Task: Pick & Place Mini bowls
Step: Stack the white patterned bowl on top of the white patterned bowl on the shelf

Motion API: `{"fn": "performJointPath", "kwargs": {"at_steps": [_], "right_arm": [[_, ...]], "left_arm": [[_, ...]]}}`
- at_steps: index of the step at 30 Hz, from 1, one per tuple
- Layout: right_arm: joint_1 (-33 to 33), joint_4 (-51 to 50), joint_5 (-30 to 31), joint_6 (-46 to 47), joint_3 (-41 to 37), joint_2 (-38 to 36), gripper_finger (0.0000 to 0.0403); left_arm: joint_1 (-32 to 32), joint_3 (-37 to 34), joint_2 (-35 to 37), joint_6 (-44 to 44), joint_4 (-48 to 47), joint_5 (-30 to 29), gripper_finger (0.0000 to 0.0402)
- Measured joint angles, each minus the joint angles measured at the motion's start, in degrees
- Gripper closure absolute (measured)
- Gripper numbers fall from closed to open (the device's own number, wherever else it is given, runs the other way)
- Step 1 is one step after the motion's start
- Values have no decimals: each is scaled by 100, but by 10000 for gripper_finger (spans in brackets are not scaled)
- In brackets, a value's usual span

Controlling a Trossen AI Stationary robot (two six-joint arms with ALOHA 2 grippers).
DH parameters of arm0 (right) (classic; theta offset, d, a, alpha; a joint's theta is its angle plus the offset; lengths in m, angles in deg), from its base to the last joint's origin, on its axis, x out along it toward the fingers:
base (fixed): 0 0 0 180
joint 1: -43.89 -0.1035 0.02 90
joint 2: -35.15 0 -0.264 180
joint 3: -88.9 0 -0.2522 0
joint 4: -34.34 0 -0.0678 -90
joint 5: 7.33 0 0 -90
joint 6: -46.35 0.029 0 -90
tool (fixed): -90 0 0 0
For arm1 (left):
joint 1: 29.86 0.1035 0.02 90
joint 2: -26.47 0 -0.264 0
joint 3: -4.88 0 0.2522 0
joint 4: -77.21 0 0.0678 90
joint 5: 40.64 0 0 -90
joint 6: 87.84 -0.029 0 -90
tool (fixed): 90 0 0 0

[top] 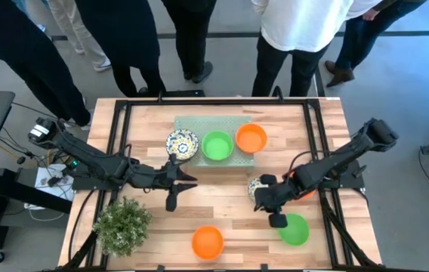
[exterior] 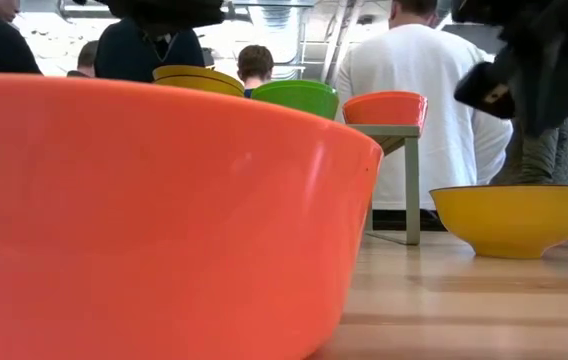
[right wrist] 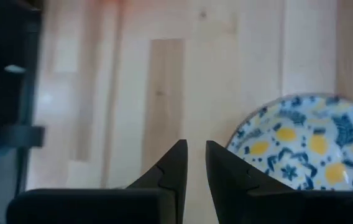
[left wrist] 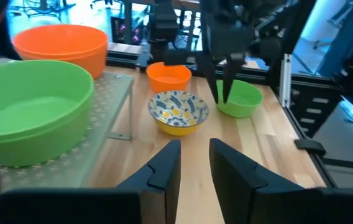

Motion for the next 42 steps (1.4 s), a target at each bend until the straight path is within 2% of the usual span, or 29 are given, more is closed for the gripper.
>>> {"fn": "performJointPath", "kwargs": {"at_steps": [8,19,42], "right_arm": [[-116,-260,624,508,0,363,349],[-115,-510,628,1126,0,533,349],[-312,-416,574,1245,0,531,349]], "left_arm": [[319,0,0,-37,34,-1,316],[555,0,0,-49,81,1,316],[584,0,0,-27,175,2,316]]}}
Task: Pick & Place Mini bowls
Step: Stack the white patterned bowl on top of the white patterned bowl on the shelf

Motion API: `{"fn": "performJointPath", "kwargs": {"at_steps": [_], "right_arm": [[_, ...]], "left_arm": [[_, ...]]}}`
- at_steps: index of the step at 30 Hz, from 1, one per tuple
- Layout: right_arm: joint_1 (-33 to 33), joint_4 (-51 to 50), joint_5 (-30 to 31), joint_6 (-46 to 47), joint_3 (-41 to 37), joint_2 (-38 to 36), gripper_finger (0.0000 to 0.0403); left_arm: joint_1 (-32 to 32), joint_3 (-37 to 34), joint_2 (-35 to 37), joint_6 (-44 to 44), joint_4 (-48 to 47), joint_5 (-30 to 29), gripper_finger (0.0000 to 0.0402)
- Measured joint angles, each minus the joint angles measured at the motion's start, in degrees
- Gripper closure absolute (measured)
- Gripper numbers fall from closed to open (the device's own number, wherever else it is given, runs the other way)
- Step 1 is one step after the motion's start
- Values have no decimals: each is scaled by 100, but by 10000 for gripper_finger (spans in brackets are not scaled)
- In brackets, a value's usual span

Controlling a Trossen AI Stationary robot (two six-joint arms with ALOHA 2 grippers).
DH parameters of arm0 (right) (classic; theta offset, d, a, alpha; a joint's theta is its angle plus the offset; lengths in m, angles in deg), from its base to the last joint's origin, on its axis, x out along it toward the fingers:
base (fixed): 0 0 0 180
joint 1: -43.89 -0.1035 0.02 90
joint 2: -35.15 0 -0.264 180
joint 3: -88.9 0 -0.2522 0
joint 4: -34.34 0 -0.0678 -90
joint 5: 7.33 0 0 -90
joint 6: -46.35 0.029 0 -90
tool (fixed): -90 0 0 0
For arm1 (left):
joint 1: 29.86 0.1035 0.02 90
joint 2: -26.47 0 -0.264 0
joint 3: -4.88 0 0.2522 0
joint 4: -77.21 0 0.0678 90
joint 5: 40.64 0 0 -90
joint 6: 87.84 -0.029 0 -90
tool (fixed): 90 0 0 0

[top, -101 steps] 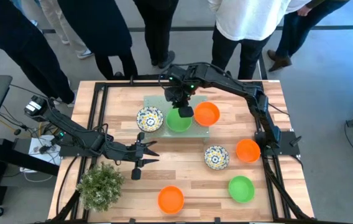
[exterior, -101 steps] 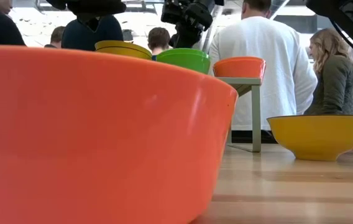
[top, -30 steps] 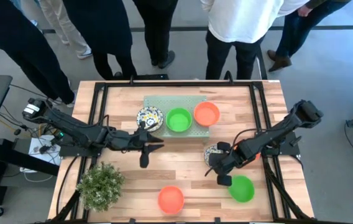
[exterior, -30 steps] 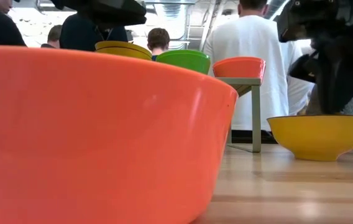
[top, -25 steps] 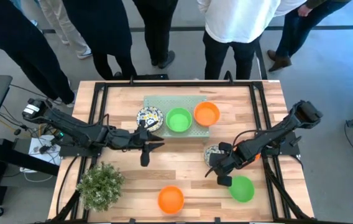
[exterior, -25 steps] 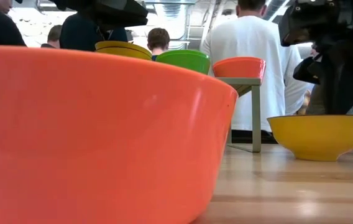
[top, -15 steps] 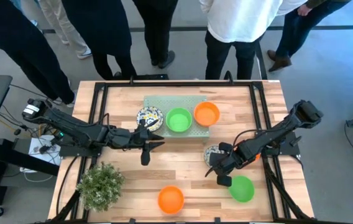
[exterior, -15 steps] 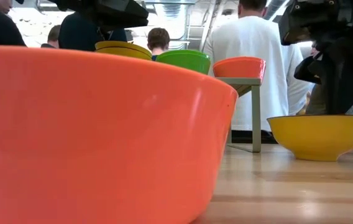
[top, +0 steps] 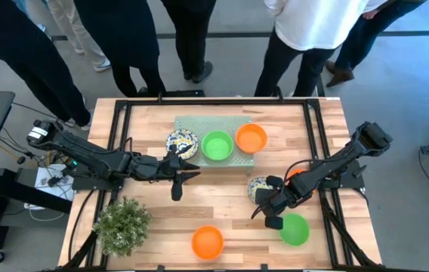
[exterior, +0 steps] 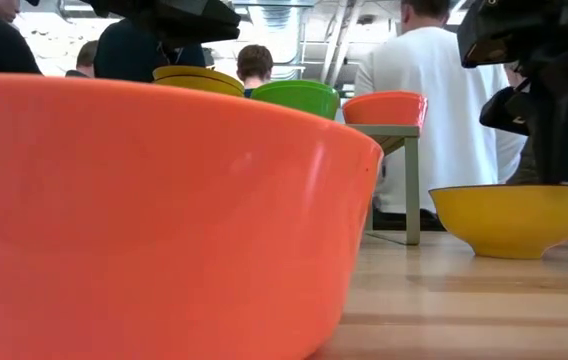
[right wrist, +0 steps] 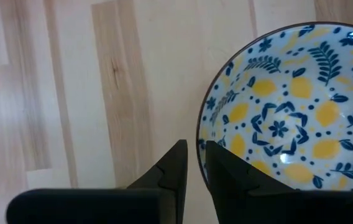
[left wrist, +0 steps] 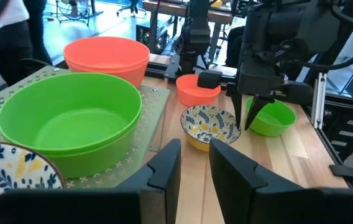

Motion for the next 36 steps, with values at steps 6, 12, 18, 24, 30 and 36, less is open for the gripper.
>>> {"fn": "performJointPath", "kwargs": {"at_steps": [6,12,18,24,30,36], "right_arm": [[5,2,11,-38,0,77,349],[-38,48,2,-104,10,423,349],[-26,7,61,-372,20,562,349],[-21,-87,256,-413,15,514,364],[-21,-126,247,-411,36,520,358],[-13,-657,366,-407,410,531,345]], "left_arm": [[0,0,0,0,36,0,316],[0,0,0,0,94,0,316],[0,0,0,0,184,0,316],[0,0,0,0,256,0,316],[0,0,0,0,297,0,316],[0,0,0,0,348,0,316]]}}
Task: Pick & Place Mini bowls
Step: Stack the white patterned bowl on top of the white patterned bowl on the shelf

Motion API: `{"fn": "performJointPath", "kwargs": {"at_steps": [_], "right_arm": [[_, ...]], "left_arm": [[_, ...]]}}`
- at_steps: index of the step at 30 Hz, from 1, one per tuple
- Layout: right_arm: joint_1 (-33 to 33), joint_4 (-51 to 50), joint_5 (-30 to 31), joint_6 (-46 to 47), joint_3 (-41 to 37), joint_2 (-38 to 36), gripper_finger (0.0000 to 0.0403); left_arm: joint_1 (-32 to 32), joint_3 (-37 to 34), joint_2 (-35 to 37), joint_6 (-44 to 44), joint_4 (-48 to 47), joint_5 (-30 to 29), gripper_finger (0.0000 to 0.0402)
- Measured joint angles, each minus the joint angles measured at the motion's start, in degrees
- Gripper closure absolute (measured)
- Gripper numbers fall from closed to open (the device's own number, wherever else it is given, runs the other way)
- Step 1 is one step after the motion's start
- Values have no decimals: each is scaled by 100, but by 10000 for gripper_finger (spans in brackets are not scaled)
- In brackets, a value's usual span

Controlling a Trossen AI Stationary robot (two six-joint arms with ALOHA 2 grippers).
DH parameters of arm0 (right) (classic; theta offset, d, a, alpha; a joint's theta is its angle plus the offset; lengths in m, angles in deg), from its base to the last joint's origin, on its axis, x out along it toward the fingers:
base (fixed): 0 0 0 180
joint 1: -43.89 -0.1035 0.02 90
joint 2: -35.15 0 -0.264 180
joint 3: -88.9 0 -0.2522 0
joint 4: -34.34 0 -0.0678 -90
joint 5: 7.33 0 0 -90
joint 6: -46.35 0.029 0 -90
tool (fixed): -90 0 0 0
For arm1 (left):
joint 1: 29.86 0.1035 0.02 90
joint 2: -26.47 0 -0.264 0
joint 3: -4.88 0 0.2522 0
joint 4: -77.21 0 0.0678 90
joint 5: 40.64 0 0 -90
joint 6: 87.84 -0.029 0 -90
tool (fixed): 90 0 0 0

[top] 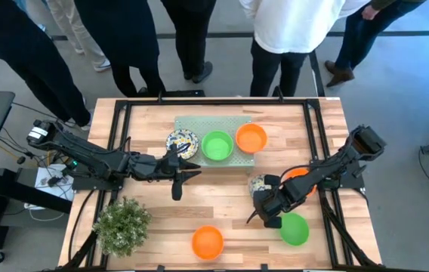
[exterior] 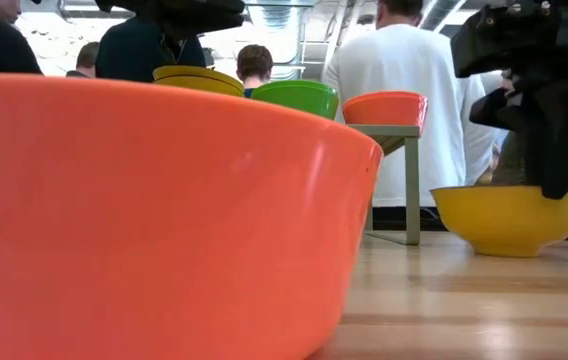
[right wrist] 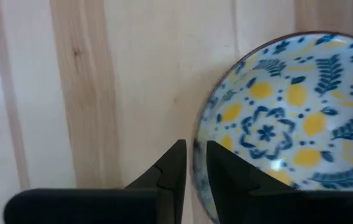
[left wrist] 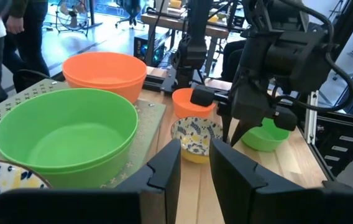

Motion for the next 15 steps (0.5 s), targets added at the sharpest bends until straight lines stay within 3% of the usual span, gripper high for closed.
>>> {"fn": "performJointPath", "kwargs": {"at_steps": [15], "right_arm": [[26,-139,125,214,38,69,343]], "left_arm": [[-2,0,0,0,54,0,316]]}}
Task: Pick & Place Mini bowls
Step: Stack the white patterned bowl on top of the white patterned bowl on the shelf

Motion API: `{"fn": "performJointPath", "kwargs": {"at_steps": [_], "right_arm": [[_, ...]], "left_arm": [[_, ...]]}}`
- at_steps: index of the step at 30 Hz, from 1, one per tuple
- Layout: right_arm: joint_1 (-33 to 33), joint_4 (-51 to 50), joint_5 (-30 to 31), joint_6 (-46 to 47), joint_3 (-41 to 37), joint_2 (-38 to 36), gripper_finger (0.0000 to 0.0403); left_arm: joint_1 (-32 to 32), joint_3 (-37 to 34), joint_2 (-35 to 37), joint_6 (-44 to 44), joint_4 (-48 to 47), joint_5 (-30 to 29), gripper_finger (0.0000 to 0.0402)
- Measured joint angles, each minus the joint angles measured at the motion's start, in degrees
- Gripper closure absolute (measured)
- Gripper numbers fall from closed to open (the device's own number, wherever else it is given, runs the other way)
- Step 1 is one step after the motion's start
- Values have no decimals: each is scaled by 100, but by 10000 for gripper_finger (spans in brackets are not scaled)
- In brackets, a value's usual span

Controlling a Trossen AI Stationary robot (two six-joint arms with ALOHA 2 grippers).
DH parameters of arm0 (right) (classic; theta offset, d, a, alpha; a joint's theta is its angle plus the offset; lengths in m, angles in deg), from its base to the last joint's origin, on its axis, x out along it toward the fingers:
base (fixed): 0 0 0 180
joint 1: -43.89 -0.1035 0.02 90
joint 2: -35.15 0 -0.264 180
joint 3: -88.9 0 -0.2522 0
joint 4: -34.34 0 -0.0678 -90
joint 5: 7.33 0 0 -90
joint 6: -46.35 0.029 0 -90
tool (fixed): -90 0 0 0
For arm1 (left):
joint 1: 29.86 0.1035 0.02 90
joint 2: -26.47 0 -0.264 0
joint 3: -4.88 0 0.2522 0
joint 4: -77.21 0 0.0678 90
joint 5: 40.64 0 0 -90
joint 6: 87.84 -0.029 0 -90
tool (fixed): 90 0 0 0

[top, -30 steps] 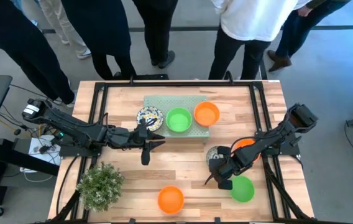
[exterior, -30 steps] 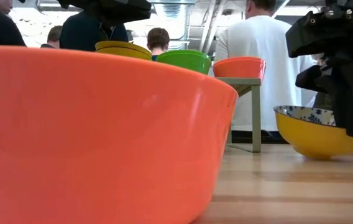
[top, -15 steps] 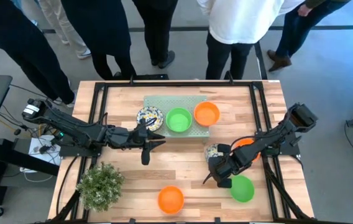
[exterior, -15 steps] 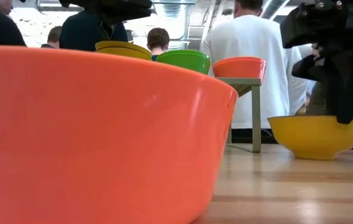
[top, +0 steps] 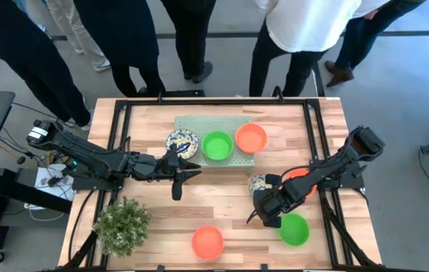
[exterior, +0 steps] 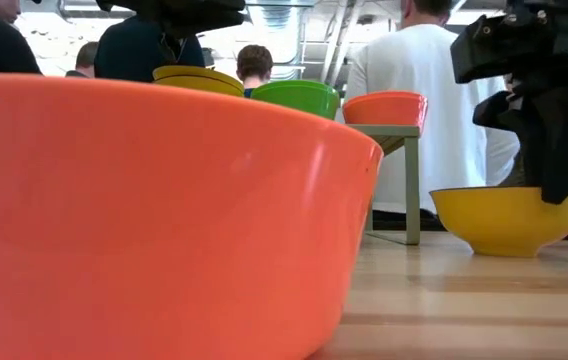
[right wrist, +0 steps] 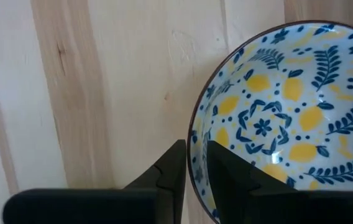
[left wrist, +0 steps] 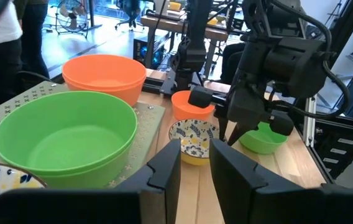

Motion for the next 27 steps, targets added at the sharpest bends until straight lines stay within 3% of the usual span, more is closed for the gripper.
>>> {"fn": "performJointPath", "kwargs": {"at_steps": [11,16,24,27], "right_arm": [[129,-158,-12,-49,9,200,348],[116,-217,107,-276,47,174,387],[-56,-140,-120,-769,792,200,391],[-51,121,-104,-1266,1013,200,397]], "left_arm": [[0,2,0,0,95,2,316],[1,2,2,0,114,10,316],[-80,2,2,-360,201,1091,316],[-184,2,2,-990,234,1273,316]]}}
